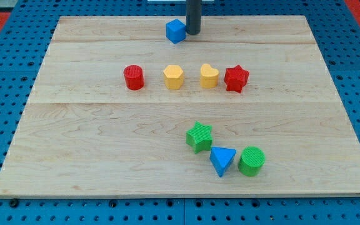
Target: Move the red star into the yellow blocks
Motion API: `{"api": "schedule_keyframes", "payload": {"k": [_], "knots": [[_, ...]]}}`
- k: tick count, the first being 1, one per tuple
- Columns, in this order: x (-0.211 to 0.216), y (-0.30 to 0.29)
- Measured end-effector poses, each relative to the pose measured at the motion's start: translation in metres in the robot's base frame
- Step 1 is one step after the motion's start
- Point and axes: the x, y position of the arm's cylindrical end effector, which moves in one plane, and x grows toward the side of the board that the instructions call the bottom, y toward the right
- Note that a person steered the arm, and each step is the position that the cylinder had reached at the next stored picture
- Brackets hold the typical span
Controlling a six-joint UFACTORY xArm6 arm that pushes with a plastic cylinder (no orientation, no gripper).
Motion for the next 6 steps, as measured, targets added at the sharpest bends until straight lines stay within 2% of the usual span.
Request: {"api": "schedule_keyframes", "payload": {"k": [1,2,3,4,6], "knots": [[0.051,0.000],[0.050,0.087],[0.082,0.139],[0.121,0.108],[0.164,0.018]]}}
